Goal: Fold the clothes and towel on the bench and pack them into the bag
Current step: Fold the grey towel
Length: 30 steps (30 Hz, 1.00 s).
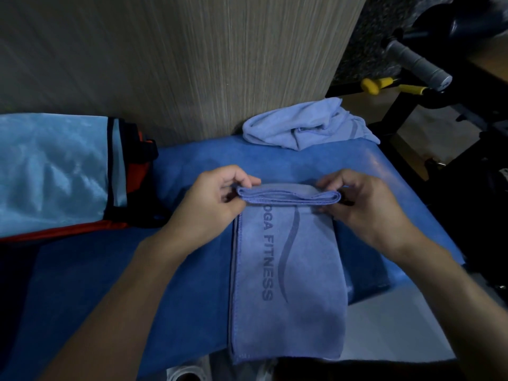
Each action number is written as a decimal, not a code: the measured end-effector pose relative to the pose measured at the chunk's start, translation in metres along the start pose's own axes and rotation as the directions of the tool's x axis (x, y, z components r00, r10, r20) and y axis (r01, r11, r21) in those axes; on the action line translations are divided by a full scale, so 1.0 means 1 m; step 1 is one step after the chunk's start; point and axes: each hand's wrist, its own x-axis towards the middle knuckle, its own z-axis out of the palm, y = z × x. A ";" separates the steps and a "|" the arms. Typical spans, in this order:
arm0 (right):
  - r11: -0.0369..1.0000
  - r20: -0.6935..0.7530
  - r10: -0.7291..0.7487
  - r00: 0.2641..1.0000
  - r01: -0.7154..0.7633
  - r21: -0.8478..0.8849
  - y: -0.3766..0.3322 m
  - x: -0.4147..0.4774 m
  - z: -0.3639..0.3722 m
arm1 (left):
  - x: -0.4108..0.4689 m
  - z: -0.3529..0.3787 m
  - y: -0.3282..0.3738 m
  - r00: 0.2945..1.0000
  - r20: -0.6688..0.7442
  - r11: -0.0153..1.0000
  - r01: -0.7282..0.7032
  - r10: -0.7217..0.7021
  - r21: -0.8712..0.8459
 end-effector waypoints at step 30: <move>0.950 0.185 0.083 0.979 -0.022 -0.310 0.010 -0.011 -0.007 | -0.005 -0.004 -0.008 0.987 0.140 0.828 -0.016 -0.076 0.561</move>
